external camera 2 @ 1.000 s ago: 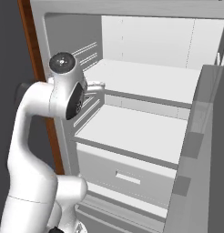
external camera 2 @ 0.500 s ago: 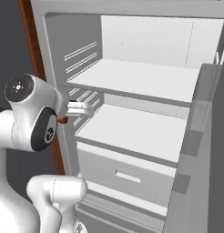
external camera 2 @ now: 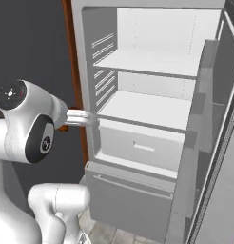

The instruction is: Gather the bell pepper and corn from the fridge and place them on a tray on the dining counter. Then gather the chicken drumsticks from the fridge and place them on the other tray.

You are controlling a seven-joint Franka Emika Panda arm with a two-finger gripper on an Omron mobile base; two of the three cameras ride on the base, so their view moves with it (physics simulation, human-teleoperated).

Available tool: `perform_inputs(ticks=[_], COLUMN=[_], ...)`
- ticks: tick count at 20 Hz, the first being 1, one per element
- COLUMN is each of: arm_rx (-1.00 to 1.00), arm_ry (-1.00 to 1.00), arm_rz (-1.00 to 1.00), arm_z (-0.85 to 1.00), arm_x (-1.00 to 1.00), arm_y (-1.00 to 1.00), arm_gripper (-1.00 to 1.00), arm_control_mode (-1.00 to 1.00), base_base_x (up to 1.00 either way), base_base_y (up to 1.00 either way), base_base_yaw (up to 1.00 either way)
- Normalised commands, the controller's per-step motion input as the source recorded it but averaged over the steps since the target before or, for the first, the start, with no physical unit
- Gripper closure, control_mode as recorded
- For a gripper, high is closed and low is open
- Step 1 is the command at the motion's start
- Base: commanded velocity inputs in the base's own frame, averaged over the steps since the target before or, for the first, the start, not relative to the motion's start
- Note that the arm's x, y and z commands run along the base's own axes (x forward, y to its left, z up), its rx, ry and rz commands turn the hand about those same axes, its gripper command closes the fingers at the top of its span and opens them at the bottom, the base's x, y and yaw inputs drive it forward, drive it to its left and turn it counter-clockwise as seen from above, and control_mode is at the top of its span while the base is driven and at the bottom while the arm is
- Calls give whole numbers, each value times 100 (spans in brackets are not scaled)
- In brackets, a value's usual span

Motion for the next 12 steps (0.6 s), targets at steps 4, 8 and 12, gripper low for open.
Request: perform_inputs(ticks=[4,8,12], arm_rx=[0,0,0], arm_ry=[0,0,0], arm_rz=[0,0,0], arm_z=[0,0,0], arm_x=[0,0,0], arm_y=[0,0,0], arm_gripper=[100,100,100], arm_control_mode=[100,100,100], base_base_x=[-100,-100,-100], base_base_y=[0,0,0], base_base_yaw=[-11,-13,-19])
